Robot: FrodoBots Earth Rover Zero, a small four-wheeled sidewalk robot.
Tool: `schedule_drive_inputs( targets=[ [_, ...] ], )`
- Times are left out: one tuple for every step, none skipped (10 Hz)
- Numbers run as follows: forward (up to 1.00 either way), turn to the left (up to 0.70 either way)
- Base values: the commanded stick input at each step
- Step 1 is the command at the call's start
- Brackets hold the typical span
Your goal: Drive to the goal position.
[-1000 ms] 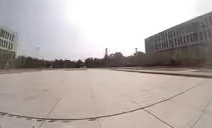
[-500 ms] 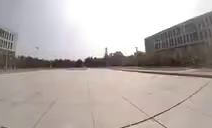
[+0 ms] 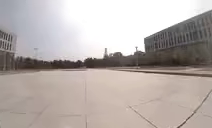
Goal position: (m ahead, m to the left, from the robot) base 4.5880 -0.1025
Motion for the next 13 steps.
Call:
schedule_drive_inputs(
  targets=[
    [0.7, 0.0],
    [0.7, 0.0],
    [0.7, 0.0],
    [0.7, 0.0],
    [0.7, 0.0],
    [0.7, 0.0],
    [0.7, 0.0],
    [0.7, 0.0],
    [0.7, 0.0],
    [0.7, 0.0],
    [0.7, 0.0],
    [0.7, 0.0],
    [0.7, 0.0]
  ],
)
